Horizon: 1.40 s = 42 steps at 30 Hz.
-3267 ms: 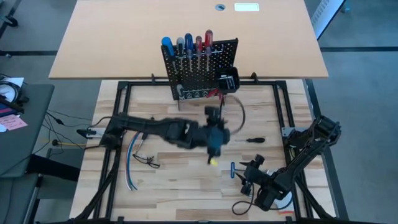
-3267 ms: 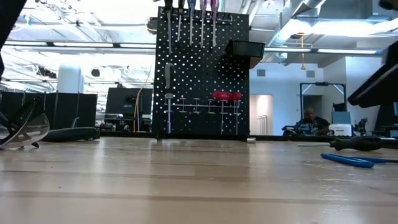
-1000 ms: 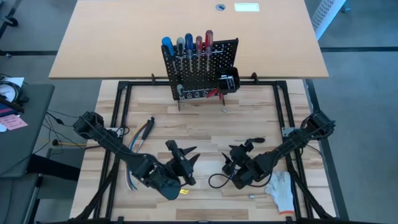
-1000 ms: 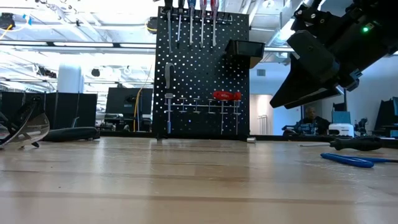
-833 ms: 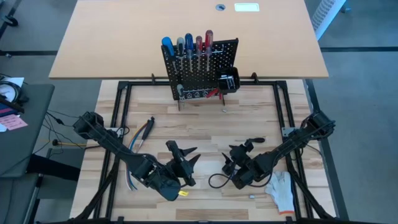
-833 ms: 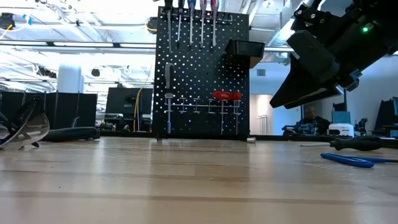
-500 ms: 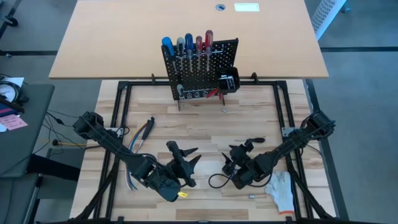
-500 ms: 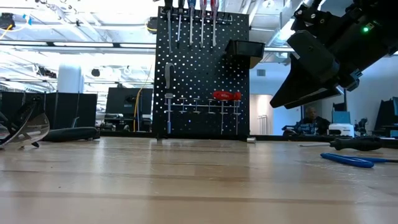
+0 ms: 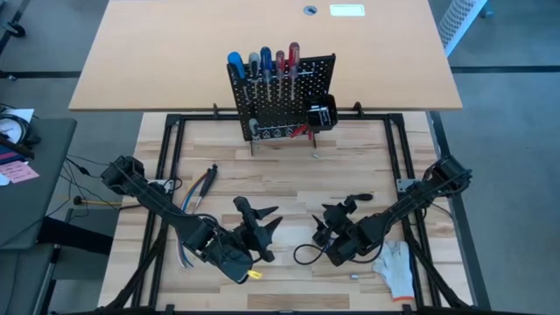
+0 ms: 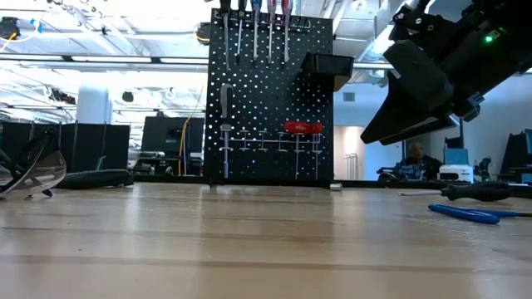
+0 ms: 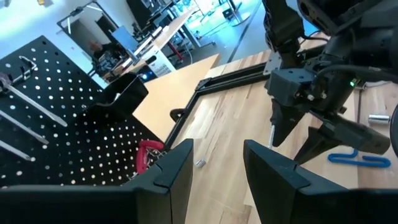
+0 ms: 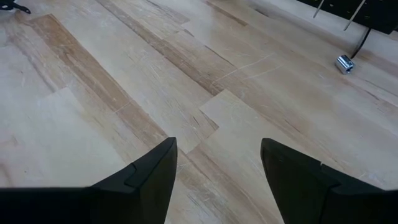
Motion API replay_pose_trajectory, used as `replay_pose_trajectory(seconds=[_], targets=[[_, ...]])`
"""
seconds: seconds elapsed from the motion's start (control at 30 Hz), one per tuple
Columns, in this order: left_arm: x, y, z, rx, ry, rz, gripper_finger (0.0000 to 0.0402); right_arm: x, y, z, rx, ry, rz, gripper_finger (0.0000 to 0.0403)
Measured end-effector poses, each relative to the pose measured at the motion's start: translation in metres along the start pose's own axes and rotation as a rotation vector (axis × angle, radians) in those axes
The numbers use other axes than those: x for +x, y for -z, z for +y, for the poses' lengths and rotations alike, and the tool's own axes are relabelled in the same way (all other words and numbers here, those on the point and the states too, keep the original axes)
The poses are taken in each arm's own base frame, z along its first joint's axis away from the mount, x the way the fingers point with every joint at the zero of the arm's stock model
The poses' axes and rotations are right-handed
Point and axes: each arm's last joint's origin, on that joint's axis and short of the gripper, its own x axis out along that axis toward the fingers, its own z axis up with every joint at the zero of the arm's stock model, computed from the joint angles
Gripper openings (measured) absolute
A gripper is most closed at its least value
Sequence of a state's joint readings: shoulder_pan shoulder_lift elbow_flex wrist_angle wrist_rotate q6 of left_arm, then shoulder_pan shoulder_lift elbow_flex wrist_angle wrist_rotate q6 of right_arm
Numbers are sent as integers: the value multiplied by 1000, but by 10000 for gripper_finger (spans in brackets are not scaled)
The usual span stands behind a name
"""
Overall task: Hang tools onto peg board
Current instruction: Put the socket into the black bin on the pegboard
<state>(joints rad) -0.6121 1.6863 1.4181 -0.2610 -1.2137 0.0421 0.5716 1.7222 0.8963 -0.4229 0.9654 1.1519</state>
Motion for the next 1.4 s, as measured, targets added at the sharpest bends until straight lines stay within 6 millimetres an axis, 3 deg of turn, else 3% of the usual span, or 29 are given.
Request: replay_pose_trajectory(seconds=[0.27, 0.67, 1.17, 1.4], targets=[[1, -5, 1, 8, 1, -20, 136, 0, -1, 1, 14, -8, -4, 240], [-1, -32, 8, 21, 19, -164, 136, 0, -1, 1, 14, -9, -4, 240], [2, -33, 10, 11, 36, -174, 136, 0, -1, 1, 16, -9, -4, 240], [-5, -34, 3, -56, 161, -218, 136, 0, -1, 2, 17, -10, -5, 240]])
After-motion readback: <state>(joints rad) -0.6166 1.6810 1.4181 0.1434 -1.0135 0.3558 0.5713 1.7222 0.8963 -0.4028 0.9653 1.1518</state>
